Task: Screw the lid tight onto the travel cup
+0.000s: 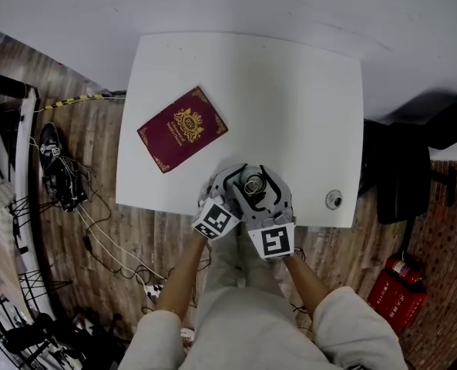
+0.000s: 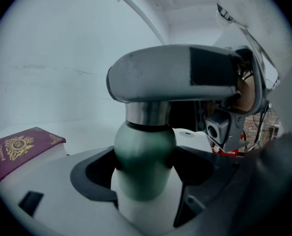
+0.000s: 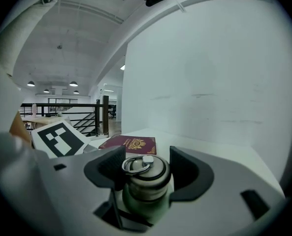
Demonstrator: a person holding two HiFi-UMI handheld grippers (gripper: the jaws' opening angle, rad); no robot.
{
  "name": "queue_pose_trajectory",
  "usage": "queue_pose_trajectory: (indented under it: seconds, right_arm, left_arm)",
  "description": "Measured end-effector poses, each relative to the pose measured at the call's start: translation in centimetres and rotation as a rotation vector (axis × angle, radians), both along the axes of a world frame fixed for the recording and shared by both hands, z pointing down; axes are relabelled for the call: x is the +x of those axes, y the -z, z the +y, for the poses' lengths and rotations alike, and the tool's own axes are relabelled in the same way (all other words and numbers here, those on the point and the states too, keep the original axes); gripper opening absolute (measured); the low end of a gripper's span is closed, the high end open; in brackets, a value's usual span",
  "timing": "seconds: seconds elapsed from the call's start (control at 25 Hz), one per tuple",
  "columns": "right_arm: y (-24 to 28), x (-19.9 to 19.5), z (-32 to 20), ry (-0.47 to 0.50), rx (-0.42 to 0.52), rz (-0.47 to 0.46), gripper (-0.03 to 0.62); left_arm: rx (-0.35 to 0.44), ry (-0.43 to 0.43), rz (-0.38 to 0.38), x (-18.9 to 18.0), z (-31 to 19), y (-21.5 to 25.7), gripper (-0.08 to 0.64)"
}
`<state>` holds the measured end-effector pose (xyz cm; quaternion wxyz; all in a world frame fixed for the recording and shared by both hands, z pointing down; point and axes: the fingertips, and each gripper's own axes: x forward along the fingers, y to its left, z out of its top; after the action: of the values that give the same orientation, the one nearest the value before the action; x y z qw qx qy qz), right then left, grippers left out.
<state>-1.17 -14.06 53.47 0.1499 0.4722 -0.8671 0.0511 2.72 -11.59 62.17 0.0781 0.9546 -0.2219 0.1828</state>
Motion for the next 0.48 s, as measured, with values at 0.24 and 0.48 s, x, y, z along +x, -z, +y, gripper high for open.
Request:
queue_pose_trajectory:
  seconds: [0.24, 0.48]
  right_arm:
    - [0.28, 0.28, -0.10, -0.071, 0.008, -0.053, 0.278]
    - [0.65, -0.37, 0.50, 0.139, -0.006, -0.134, 0.370]
  left_arm:
    - [0.001, 0.004, 0.003, 0.05, 0.05, 0.05, 0.351]
    - [0.002, 0.000, 0.009, 0.13, -0.05, 0.49, 0.351]
